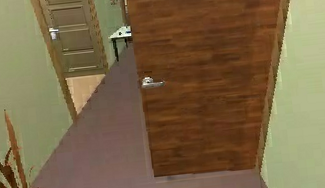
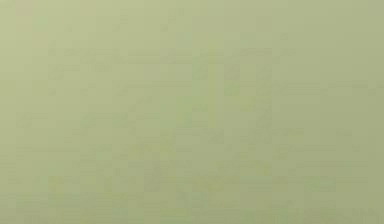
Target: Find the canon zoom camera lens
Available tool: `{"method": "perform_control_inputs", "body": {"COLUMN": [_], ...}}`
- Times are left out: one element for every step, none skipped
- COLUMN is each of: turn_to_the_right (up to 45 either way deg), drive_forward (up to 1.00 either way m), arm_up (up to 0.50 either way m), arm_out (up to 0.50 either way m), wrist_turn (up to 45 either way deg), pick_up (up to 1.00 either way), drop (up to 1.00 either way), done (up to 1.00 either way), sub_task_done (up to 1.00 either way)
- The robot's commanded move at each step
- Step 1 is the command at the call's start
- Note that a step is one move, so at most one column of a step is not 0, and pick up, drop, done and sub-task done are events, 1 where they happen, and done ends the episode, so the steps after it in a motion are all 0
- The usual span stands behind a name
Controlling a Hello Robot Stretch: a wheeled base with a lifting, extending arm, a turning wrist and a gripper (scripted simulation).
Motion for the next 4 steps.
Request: {"method": "perform_control_inputs", "body": {"turn_to_the_right": [-18.0,0.0,0.0,-3.0], "drive_forward": [0.0,1.0,1.0,0.0], "arm_up": [0.0,0.0,0.0,0.0], "arm_out": [0.0,0.0,0.0,0.0], "wrist_turn": [0.0,0.0,0.0,0.0], "pick_up": [0.0,0.0,0.0,0.0], "drop": [0.0,0.0,0.0,0.0], "done": [0.0,0.0,0.0,0.0], "sub_task_done": [0.0,0.0,0.0,0.0]}}
